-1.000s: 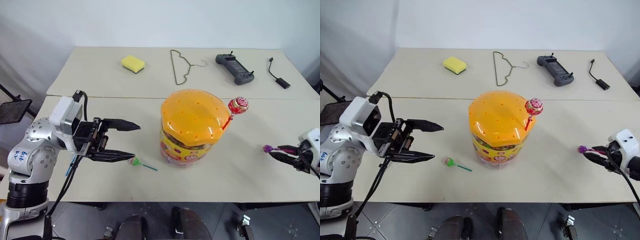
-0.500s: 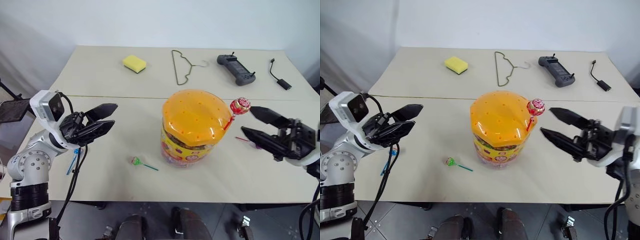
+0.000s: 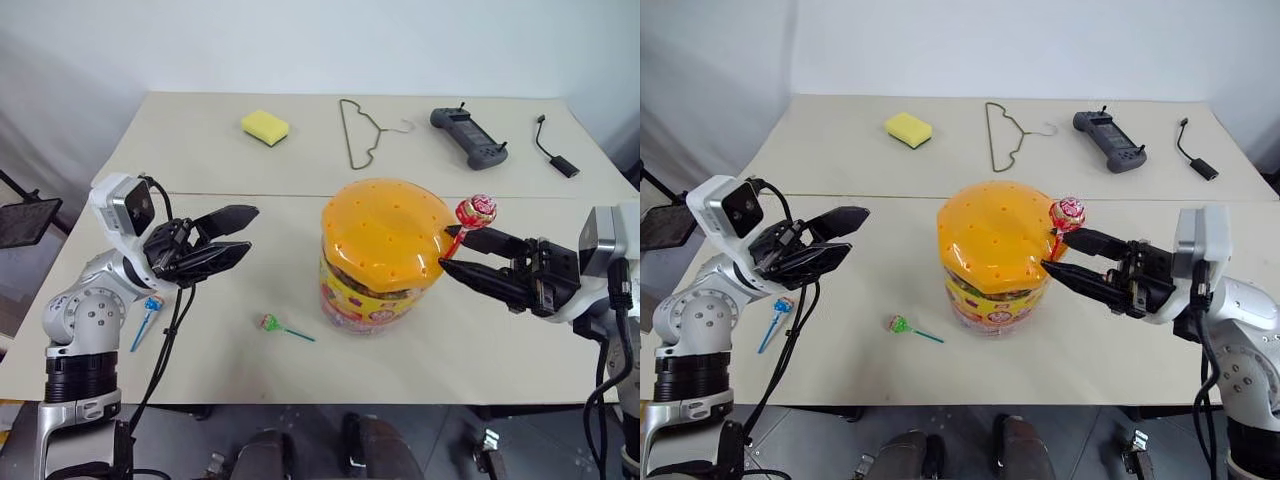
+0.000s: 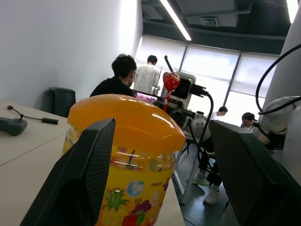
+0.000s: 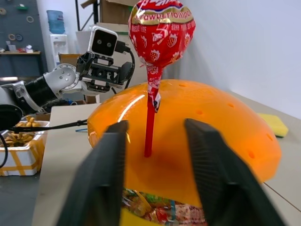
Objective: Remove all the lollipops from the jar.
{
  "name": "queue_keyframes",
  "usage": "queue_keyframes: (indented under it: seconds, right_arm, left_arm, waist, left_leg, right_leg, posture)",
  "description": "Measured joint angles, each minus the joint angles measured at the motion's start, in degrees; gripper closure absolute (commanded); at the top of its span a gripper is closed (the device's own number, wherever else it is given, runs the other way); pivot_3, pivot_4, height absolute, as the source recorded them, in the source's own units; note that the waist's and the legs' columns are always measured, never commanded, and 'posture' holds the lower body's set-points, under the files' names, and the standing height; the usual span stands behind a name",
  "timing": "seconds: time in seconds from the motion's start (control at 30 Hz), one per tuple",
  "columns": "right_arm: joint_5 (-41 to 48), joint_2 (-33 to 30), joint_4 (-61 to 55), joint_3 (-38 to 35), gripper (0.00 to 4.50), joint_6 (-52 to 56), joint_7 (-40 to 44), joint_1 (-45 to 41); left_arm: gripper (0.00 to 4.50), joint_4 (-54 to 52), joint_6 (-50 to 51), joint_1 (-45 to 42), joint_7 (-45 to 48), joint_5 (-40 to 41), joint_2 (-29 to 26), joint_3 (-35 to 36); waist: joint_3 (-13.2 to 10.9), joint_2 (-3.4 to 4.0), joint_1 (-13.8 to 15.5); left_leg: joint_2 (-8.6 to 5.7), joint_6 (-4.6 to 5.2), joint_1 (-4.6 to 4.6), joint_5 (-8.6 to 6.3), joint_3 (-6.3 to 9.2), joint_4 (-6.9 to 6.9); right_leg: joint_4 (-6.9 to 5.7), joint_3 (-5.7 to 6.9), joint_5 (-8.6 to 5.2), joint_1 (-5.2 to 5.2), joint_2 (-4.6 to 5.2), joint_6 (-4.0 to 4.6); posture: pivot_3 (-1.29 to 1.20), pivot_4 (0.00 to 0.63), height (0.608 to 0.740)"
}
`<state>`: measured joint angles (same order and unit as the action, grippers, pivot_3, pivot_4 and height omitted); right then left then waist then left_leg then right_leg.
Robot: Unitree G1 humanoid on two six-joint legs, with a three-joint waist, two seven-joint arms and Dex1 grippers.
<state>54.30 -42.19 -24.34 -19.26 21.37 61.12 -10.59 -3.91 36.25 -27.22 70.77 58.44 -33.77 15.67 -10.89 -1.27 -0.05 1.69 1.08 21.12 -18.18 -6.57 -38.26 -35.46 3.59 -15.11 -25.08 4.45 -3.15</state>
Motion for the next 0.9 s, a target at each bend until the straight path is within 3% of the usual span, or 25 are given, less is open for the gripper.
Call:
queue_keyframes:
  seconds: [0.1, 0.3, 0.53, 0.6, 0.67, 0.8, 0.9]
  right_arm:
    - [0.57, 0.0, 0.33, -0.03, 4.48, 0.12, 0.28, -0.64]
    - [9.01, -0.61, 1.75, -4.19, 4.48, 4.22, -1.12, -3.79]
    - [12.11, -10.08, 8.31, -13.89, 4.48, 10.4, -6.62, -4.13]
    - [6.4, -14.0, 12.74, -14.77, 4.48, 10.09, -6.33, -0.93]
    - [-4.71, -18.57, 20.48, -13.62, 4.48, 7.3, -8.43, 1.72]
    - [-26.55, -26.59, 35.7, -4.81, 4.48, 0.96, -14.58, 5.95]
    - [-34.85, -26.87, 42.54, 0.63, 4.48, -3.37, -12.32, 9.88]
  left_arm:
    - [1.14, -0.15, 0.02, 0.03, -0.04, 0.05, 0.0, 0.05]
    - [1.14, -1.2, -0.09, 0.02, 0.09, -0.01, 0.0, 0.01]
    - [1.14, -7.09, -4.54, -1.17, 3.53, -3.69, -1.38, -2.88]
    - [1.14, -7.03, -6.92, -1.14, 4.8, -6.74, -1.67, -4.46]
    - [1.14, -6.79, -9.79, -1.07, 6.26, -10.21, -2.65, -6.02]
    - [1.14, -7.14, -12.38, 0.42, 6.44, -14.57, -4.75, -7.68]
    - [1.14, -7.2, -12.96, 3.14, 5.95, -16.02, -5.48, -7.7]
  waist:
    - [0.0, 0.0, 0.0]
    - [0.0, 0.0, 0.0]
    - [0.0, 0.0, 0.26]
    - [0.0, 0.0, 0.31]
    - [0.0, 0.0, 0.23]
    - [0.01, 0.03, -0.04]
    - [0.01, 0.03, -0.05]
  left_leg:
    - [0.0, 0.0, 0.01, 0.0, 0.0, -0.01]
    - [0.0, 0.0, 0.02, 0.0, -0.01, 0.0]
    - [-0.04, 0.06, 0.04, -0.03, -0.02, 0.01]
    - [-0.05, 0.09, 0.06, -0.03, -0.04, 0.0]
    - [-0.08, 0.15, 0.06, -0.02, -0.14, -0.03]
    - [-0.08, 0.17, 0.05, -0.01, -0.26, 0.03]
    - [0.0, 0.09, 0.1, 0.04, -0.29, 0.06]
  right_leg:
    - [0.01, 0.0, 0.0, 0.0, 0.0, 0.0]
    - [0.02, -0.01, 0.0, -0.01, 0.01, 0.0]
    - [0.16, -0.01, 0.0, 0.03, 0.04, 0.0]
    - [0.18, -0.01, 0.0, 0.03, 0.02, 0.0]
    - [0.2, -0.05, 0.0, 0.02, 0.02, 0.0]
    - [0.18, -0.18, 0.0, -0.08, 0.0, 0.0]
    - [0.14, -0.2, -0.01, -0.19, -0.12, 0.01]
  posture:
    - [0.0, 0.15, 0.74]
    - [0.0, 0.15, 0.74]
    - [0.0, 0.15, 0.74]
    - [0.0, 0.15, 0.74]
    - [0.0, 0.15, 0.74]
    - [0.0, 0.15, 0.74]
    - [0.0, 0.15, 0.74]
